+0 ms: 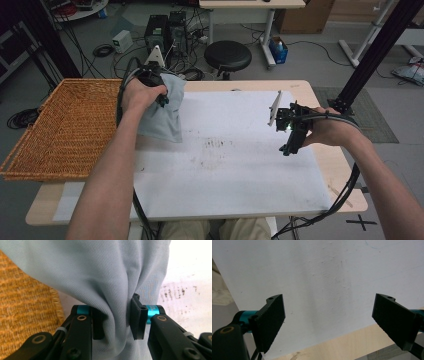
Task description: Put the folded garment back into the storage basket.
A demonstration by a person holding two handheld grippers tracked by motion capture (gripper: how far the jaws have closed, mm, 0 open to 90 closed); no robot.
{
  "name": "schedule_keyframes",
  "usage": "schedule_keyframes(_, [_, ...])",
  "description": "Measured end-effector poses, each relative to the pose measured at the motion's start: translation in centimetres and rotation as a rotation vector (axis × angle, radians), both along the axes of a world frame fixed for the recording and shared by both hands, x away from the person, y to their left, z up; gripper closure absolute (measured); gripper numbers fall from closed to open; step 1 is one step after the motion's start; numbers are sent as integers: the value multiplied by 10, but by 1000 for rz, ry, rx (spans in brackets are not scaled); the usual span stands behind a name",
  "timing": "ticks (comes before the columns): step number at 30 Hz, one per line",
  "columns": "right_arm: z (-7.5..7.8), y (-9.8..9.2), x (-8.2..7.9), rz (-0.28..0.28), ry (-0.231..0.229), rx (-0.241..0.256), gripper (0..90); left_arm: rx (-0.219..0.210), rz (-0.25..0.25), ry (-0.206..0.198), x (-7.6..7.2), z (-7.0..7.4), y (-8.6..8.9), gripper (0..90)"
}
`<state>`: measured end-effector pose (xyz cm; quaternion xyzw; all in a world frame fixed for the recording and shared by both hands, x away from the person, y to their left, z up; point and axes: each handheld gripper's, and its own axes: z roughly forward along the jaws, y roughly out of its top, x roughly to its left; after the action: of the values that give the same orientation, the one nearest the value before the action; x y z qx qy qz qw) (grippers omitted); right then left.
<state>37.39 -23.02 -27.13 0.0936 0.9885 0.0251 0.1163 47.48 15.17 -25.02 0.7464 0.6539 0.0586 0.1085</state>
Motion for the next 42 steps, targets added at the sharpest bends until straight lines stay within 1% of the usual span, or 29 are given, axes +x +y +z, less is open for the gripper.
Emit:
schedule_keyframes(1, [0, 0, 0, 0, 0, 0, 112, 0, 0, 0, 0, 0, 0, 682])
schedule_keyframes(2, [0, 0, 1, 8, -2, -4, 112, 1, 10, -4, -1, 1, 8, 683])
schedule_keyframes(6, [0, 0, 0, 6, 3, 1, 112, 1, 25, -1, -3, 5, 25, 683])
schedule_keyframes(8, [0, 0, 1, 6, 3, -4, 112, 4, 31, 0, -3, 5, 29, 682])
schedule_keyframes(9, [0, 1, 1, 16, 1, -11, 112, -1, 39, -2, -4, 6, 37, 682])
schedule_keyframes(11, [0, 3, 1, 6, -4, -8, 112, -5, 41, 1, -5, 7, 45, 682])
schedule_keyframes(13, [0, 3, 1, 16, -6, -5, 112, -4, 45, -1, -6, 7, 48, 682])
schedule_keyframes(15, [0, 5, 1, 18, -3, 0, 112, -7, 50, -2, -8, 7, 60, 681])
schedule_keyframes(17, [0, 7, 1, 5, -2, -4, 112, -10, 52, 4, -8, 7, 63, 681])
schedule_keyframes(18, [1, 7, 2, 17, -5, -10, 112, -5, 60, 3, -9, 6, 72, 681])
schedule_keyframes(19, [1, 8, 1, 3, -2, -4, 112, -5, 60, 3, -9, 6, 72, 681])
schedule_keyframes(20, [1, 7, 3, 26, -5, -14, 112, 3, 67, 10, -11, 5, 80, 681])
schedule_keyframes(22, [2, 9, 2, 9, -7, -9, 112, 5, 71, 15, -12, 4, 87, 681])
schedule_keyframes(23, [2, 9, 3, 16, -6, -13, 112, 3, 78, 12, -13, 3, 91, 681])
schedule_keyframes(25, [2, 10, 2, 10, -8, 1, 112, -4, 83, 14, -14, 2, 100, 681])
schedule_keyframes(26, [2, 11, 2, 4, -6, -1, 112, -4, 83, 14, -14, 2, 100, 681])
schedule_keyframes(27, [2, 10, 2, 16, -12, -4, 112, -2, 95, 16, -16, 1, 111, 680])
schedule_keyframes(28, [3, 10, 3, 25, -13, -12, 112, 6, 100, 20, -17, 0, 116, 680])
schedule_keyframes(30, [1, 11, 2, 5, -5, -5, 112, 11, 103, 33, -18, -3, 124, 680])
schedule_keyframes(31, [2, 10, 4, 24, -10, -14, 112, 11, 103, 33, -18, -3, 124, 679])
schedule_keyframes(32, [2, 11, 4, 21, -12, -14, 112, 9, 109, 32, -20, -5, 131, 678])
schedule_keyframes(34, [1, 13, 4, 9, -10, -8, 112, 9, 110, 34, -22, -8, 137, 678])
schedule_keyframes(35, [1, 13, 5, 19, -14, -9, 112, 13, 109, 39, -23, -9, 140, 677])
schedule_keyframes(36, [1, 15, 4, 7, -14, -2, 112, 16, 110, 43, -23, -11, 142, 677])
schedule_keyframes(37, [1, 15, 5, 27, -18, -5, 112, 21, 108, 47, -24, -13, 145, 676])
schedule_keyframes(38, [1, 16, 4, 14, -16, -5, 112, 22, 109, 46, -24, -14, 147, 676])
schedule_keyframes(39, [1, 16, 6, 41, -20, -12, 112, 22, 109, 46, -24, -14, 147, 676])
schedule_keyframes(40, [1, 17, 4, 19, -12, -6, 112, 26, 109, 53, -25, -18, 151, 676])
schedule_keyframes(42, [0, 18, 5, 26, -16, -5, 112, 29, 104, 59, -25, -19, 153, 675])
